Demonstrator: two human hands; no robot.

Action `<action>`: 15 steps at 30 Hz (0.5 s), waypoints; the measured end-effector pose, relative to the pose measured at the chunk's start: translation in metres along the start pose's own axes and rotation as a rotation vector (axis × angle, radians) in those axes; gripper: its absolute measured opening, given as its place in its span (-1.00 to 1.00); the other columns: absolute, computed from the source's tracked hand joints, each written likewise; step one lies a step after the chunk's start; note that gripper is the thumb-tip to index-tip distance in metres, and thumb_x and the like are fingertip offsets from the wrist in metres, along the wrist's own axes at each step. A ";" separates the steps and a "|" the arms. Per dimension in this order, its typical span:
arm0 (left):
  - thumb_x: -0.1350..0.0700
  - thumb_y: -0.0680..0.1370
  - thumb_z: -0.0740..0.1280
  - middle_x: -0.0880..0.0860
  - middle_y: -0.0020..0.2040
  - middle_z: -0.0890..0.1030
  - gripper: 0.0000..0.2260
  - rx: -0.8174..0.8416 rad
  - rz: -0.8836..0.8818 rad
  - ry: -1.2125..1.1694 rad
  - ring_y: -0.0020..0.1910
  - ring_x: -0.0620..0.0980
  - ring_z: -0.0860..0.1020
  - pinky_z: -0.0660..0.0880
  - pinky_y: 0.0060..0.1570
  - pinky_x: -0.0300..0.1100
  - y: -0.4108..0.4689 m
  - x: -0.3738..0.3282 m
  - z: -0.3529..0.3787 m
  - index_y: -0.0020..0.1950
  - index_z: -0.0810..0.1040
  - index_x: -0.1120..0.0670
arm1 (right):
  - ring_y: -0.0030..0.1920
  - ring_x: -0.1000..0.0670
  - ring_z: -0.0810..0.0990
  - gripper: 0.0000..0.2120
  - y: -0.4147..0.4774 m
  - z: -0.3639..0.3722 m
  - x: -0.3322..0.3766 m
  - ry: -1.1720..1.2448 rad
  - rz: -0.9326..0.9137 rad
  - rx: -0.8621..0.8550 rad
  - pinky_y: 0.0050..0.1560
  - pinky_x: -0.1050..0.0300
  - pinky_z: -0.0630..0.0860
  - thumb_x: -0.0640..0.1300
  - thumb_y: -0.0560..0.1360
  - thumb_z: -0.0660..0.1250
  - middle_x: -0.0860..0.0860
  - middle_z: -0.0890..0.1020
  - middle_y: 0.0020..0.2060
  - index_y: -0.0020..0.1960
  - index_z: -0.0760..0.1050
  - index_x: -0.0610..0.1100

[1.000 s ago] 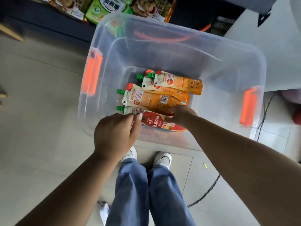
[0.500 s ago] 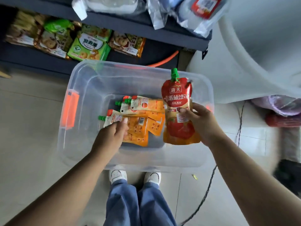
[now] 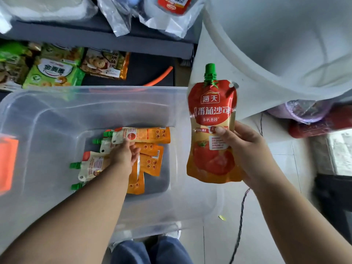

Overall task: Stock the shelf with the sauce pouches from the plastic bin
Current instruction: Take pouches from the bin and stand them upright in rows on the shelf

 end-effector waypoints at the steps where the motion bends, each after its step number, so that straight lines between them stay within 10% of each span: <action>1: 0.01 0.59 0.17 0.04 -0.22 0.54 -0.75 -0.031 0.073 0.002 -0.29 -0.13 0.52 0.48 -0.29 -0.33 -0.003 -0.004 -0.002 -0.17 0.47 0.14 | -0.05 -0.10 0.68 -0.72 -0.001 -0.002 0.000 0.008 -0.006 0.005 0.05 -0.15 0.57 -0.01 0.34 0.38 -0.03 0.70 -0.07 0.03 0.59 -0.02; 10: 0.08 0.57 0.20 0.01 -0.32 0.58 -0.67 -0.136 0.668 0.688 -0.20 0.07 0.54 0.42 -0.05 -0.16 -0.116 -0.083 -0.041 -0.41 0.48 0.01 | -0.07 -0.11 0.68 -0.70 -0.016 -0.006 0.001 0.061 0.059 0.009 0.00 -0.12 0.59 0.05 0.25 0.41 -0.03 0.71 -0.10 -0.04 0.62 -0.01; 15: -0.12 0.45 0.21 0.06 -0.26 0.64 -0.68 -0.026 0.563 1.141 -0.14 0.16 0.57 0.44 -0.07 -0.07 -0.114 -0.091 -0.052 -0.43 0.53 -0.01 | -0.08 -0.09 0.67 -0.90 -0.017 0.006 0.004 0.002 0.117 0.019 -0.02 -0.08 0.58 -0.07 0.42 0.35 0.02 0.69 -0.14 -0.08 0.58 0.06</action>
Point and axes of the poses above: each hand's wrist, its own y-axis towards the middle knuckle, its own z-axis out of the palm, x = y × z, the point moved 5 cm from there along y, towards the middle knuckle
